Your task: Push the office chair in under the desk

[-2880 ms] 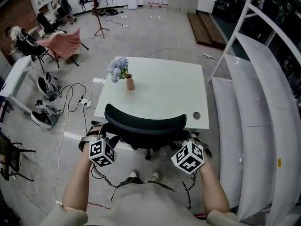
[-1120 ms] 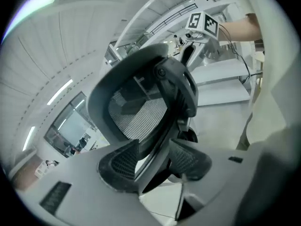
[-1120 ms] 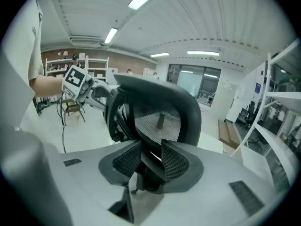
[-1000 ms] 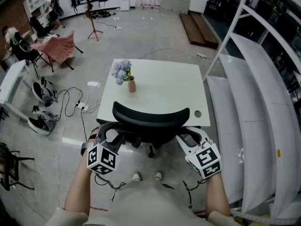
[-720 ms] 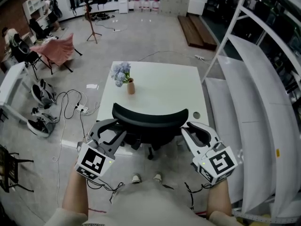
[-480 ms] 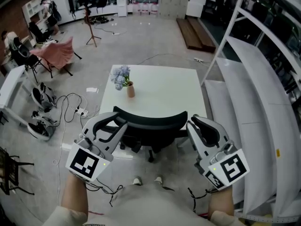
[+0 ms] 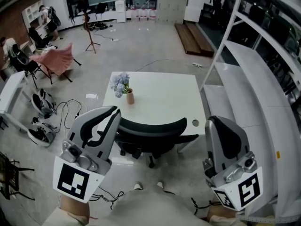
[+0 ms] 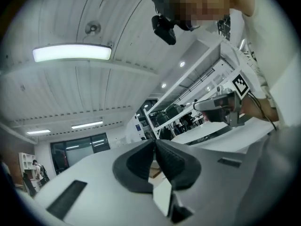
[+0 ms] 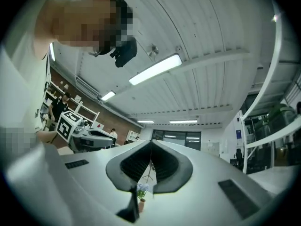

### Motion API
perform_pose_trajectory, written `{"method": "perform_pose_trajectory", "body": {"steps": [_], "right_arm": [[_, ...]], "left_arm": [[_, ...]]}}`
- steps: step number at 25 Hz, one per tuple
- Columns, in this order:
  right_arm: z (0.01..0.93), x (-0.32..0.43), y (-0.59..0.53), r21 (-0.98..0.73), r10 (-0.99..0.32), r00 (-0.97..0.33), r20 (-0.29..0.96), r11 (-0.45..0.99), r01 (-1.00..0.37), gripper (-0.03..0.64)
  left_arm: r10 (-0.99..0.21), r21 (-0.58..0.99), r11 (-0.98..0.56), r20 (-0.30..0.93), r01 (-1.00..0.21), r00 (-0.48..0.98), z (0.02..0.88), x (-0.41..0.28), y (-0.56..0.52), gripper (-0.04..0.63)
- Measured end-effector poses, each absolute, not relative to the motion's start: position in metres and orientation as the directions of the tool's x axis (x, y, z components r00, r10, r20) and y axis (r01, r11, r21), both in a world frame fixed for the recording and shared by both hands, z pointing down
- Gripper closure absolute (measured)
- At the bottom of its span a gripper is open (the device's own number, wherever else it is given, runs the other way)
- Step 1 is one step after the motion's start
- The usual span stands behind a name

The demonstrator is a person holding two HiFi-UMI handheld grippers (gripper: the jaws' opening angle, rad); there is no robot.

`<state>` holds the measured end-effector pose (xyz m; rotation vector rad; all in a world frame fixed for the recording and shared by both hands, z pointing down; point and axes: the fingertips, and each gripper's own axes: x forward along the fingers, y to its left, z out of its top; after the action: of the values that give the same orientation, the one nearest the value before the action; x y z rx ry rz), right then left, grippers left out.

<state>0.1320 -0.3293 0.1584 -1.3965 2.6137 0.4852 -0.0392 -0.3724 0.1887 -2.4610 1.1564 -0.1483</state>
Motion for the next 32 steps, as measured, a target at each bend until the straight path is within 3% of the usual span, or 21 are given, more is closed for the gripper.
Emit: {"method": "perform_pose_trajectory", "body": {"steps": [6,22,32], "right_arm": [[0.167,0.133,-0.333,0.273,-0.804,-0.541,-0.247,0.478,-0.835,0.609],[0.288,0.125,-0.383,0.156,-0.831,-0.556,0.021,0.552,-0.819,0.611],[0.302,0.115,-0.387,0.155,-0.817,-0.574,0.058,0.575,-0.803,0.611]], "left_arm": [[-0.758,-0.403,-0.556,-0.114,-0.727,0.642,0.19,-0.044,-0.368,0.586],[-0.82,-0.222,-0.567,0.057,-0.793,0.57,0.3,-0.066,-0.404,0.588],[-0.824,-0.23,-0.563,0.077,-0.794,0.562,0.31,-0.067,-0.405,0.588]]}}
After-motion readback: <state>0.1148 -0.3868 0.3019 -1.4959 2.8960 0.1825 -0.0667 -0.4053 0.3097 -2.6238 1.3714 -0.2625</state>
